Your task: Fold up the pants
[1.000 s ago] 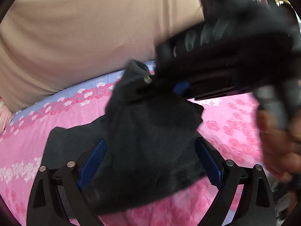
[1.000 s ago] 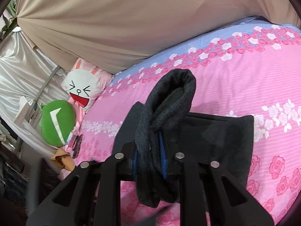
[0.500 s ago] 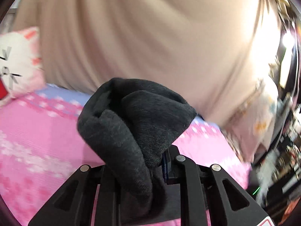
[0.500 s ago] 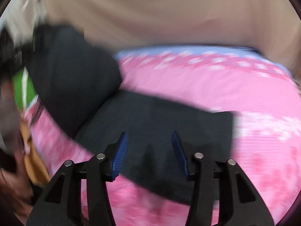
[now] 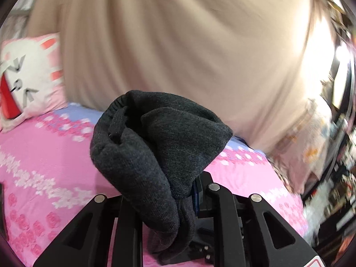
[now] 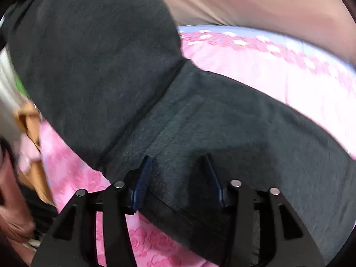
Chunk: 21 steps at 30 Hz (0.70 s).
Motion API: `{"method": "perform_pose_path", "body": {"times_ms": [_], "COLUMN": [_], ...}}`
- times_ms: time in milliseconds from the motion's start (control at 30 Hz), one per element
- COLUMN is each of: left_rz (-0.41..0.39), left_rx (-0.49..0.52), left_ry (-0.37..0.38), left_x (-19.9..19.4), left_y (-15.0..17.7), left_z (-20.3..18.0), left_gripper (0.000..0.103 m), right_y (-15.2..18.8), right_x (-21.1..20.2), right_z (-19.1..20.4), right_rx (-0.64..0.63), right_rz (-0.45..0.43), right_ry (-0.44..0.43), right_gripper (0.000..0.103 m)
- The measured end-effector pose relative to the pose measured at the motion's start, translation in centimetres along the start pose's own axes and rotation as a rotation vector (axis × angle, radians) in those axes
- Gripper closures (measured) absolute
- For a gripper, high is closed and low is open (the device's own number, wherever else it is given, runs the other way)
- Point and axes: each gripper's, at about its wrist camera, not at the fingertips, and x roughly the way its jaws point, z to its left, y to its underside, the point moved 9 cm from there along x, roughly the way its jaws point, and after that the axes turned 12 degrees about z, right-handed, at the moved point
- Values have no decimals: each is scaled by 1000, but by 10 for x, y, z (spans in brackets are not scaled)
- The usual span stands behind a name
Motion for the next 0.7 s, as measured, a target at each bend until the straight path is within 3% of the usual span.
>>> {"method": "perform_pose_path", "body": {"times_ms": [133,167,200,233,300,400,500,633,700], "left_rz": [83,112,164,208,325,402,410,322,282], "left_rx": [135,160,187,204,227,192,103,46,22], "left_ry": [114,147,196,226,263,290,302,155,84], "left_x": [32,45,67,84,124,151,148,125,114], "left_y": [13,20,33,46,84,119,123,103,95], "left_z": [-75,-94,-120,-137,-166,-172,-151,-105,-83], "left_gripper": [82,79,70,43,13,14,14,14,14], "right_y": [13,23,32,45,67,96,106,74,60], "right_x": [-78,-101,-115,-131,-146,-155,-150,-131,-112], "right_z": [-71,-96,-113,-135,-163,-187,-191,-174,-165], "right_rx": [207,261,294,337,402,470,479,415,378], "right_rz": [-178,-218,-235,-255,-268,-267,-259,-246,-206], "right_ry": [-8,15,36,73,101,87,16,-59,-60], "right_gripper": [53,49,46,44,41,41,41,41,32]}}
